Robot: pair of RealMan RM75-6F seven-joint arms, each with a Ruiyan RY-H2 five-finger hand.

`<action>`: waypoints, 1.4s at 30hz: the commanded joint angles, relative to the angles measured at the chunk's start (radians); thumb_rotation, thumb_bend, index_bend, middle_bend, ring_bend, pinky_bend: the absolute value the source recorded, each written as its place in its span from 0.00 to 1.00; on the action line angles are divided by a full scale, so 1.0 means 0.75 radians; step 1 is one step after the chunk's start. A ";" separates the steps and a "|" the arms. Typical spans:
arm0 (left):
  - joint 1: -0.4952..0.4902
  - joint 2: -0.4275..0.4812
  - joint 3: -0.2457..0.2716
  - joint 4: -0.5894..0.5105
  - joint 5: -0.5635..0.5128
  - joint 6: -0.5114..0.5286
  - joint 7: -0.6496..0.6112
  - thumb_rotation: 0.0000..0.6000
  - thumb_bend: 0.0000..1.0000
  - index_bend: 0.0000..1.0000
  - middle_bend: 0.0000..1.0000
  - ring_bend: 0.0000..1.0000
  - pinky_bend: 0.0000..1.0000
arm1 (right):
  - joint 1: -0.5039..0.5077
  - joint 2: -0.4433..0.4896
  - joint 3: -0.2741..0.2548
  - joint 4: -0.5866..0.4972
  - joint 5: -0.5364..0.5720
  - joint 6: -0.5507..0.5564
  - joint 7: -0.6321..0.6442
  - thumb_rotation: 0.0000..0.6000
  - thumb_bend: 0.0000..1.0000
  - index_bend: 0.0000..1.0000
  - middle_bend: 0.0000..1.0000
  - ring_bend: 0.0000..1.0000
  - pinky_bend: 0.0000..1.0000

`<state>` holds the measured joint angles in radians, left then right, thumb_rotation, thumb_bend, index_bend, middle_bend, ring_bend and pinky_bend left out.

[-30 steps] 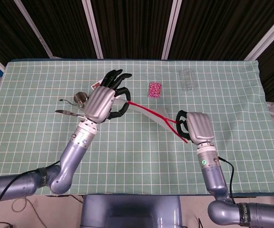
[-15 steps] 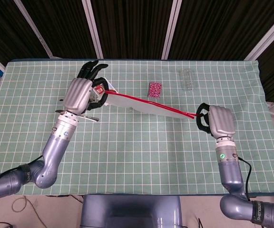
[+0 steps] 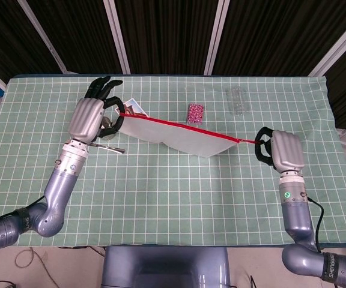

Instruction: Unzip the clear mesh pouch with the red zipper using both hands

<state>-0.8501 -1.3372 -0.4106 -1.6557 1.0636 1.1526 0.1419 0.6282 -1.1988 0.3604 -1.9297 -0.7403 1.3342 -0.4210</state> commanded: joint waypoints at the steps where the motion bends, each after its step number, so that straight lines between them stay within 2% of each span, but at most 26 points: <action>1: 0.003 -0.001 0.003 0.002 0.002 0.001 -0.002 1.00 0.42 0.56 0.14 0.00 0.00 | -0.002 0.000 -0.001 0.004 -0.001 0.001 0.001 1.00 0.61 0.63 1.00 1.00 0.95; 7: 0.015 0.003 0.009 0.008 -0.002 0.006 -0.007 1.00 0.42 0.55 0.14 0.00 0.00 | -0.009 0.006 -0.001 0.007 -0.008 0.007 0.003 1.00 0.61 0.63 1.00 1.00 0.95; 9: 0.020 0.006 0.011 0.007 -0.005 0.006 -0.009 1.00 0.36 0.52 0.13 0.00 0.00 | -0.011 0.006 -0.001 0.005 -0.010 0.008 0.003 1.00 0.59 0.63 1.00 0.99 0.93; 10: 0.023 0.009 0.014 0.007 -0.006 0.003 -0.009 1.00 0.33 0.50 0.12 0.00 0.00 | -0.012 0.007 -0.003 0.002 -0.011 0.006 0.003 1.00 0.54 0.60 0.97 0.95 0.89; 12: 0.028 0.018 0.023 0.001 -0.010 -0.008 -0.005 1.00 0.20 0.43 0.08 0.00 0.00 | -0.013 0.007 -0.009 0.000 -0.021 0.006 0.000 1.00 0.40 0.46 0.82 0.80 0.78; 13: 0.031 0.025 0.027 -0.004 -0.012 -0.014 -0.004 1.00 0.14 0.39 0.06 0.00 0.00 | -0.014 0.006 -0.016 -0.002 -0.026 0.005 -0.006 1.00 0.32 0.32 0.68 0.68 0.71; 14: 0.033 0.029 0.030 -0.008 -0.014 -0.017 -0.003 1.00 0.12 0.35 0.04 0.00 0.00 | -0.014 0.007 -0.020 -0.004 -0.024 0.001 -0.011 1.00 0.26 0.19 0.54 0.55 0.64; 16: 0.039 0.044 0.036 -0.021 -0.023 -0.029 0.000 1.00 0.11 0.32 0.03 0.00 0.00 | -0.011 0.013 -0.025 -0.017 -0.006 -0.013 -0.024 1.00 0.19 0.04 0.35 0.36 0.52; 20: 0.064 0.078 0.045 -0.051 -0.036 -0.030 -0.003 1.00 0.11 0.24 0.01 0.00 0.00 | -0.011 0.032 -0.017 -0.050 0.018 -0.027 -0.025 1.00 0.16 0.00 0.16 0.17 0.34; 23: 0.097 0.112 0.066 -0.078 -0.033 -0.024 -0.009 1.00 0.11 0.20 0.00 0.00 0.00 | -0.021 0.050 -0.025 -0.067 0.013 -0.026 -0.024 1.00 0.16 0.00 0.11 0.12 0.30; 26: 0.144 0.152 0.094 -0.116 -0.020 -0.008 -0.027 1.00 0.11 0.19 0.00 0.00 0.00 | -0.041 0.069 -0.039 -0.084 -0.004 -0.018 -0.015 1.00 0.16 0.00 0.11 0.11 0.29; 33: 0.330 0.269 0.227 -0.198 0.113 0.101 -0.104 1.00 0.11 0.18 0.00 0.00 0.00 | -0.140 0.137 -0.127 -0.126 -0.116 0.011 0.040 1.00 0.16 0.00 0.11 0.11 0.29; 38: 0.463 0.322 0.324 -0.173 0.252 0.205 -0.199 1.00 0.11 0.17 0.00 0.00 0.00 | -0.231 0.181 -0.204 -0.127 -0.255 0.042 0.116 1.00 0.16 0.00 0.11 0.11 0.29; 42: 0.562 0.346 0.407 -0.090 0.365 0.275 -0.292 1.00 0.11 0.17 0.00 0.00 0.00 | -0.311 0.209 -0.275 -0.094 -0.371 0.062 0.197 1.00 0.16 0.00 0.10 0.10 0.29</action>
<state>-0.4603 -1.0936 -0.1375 -1.7561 1.3000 1.3288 -0.0433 0.4284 -1.0579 0.1857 -2.0146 -0.9786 1.3688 -0.3071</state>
